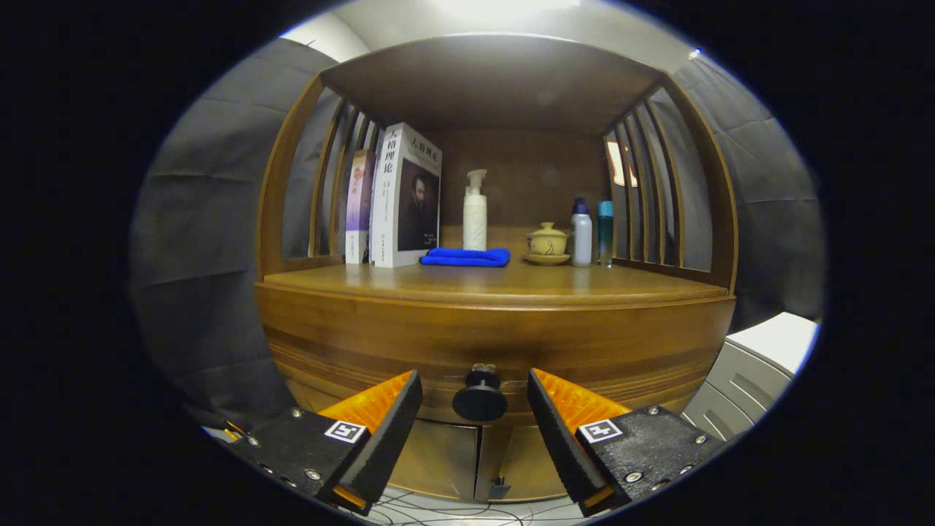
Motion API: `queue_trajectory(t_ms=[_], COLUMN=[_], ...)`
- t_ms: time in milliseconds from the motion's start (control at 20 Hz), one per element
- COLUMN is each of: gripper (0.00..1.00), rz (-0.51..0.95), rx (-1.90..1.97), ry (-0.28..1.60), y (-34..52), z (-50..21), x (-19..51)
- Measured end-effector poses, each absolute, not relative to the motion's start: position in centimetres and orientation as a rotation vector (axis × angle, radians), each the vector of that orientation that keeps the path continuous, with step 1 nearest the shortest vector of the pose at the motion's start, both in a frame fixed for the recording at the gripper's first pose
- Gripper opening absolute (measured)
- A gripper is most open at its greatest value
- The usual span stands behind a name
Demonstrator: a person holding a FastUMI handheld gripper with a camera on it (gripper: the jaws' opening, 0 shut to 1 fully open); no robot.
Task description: Pull open the drawer, take out the items inside it, and place them on the countertop above the cabinet.
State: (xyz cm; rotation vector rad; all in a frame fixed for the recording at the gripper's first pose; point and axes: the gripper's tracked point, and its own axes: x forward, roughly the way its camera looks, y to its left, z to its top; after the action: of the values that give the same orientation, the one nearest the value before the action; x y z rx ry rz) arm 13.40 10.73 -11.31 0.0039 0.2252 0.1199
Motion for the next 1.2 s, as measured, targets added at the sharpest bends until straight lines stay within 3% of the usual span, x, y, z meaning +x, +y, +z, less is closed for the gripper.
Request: queue_trajectory(t_ms=[250, 700, 1200], gripper=[0.77, 0.44, 0.4], rz=[0.113, 0.121, 0.122], rx=[0.013, 0.017, 0.023], ry=[0.257, 0.333, 0.37], y=[11.1, 10.8, 10.6], z=[-12.6, -13.9, -13.1], x=[14.6, 14.9, 10.7])
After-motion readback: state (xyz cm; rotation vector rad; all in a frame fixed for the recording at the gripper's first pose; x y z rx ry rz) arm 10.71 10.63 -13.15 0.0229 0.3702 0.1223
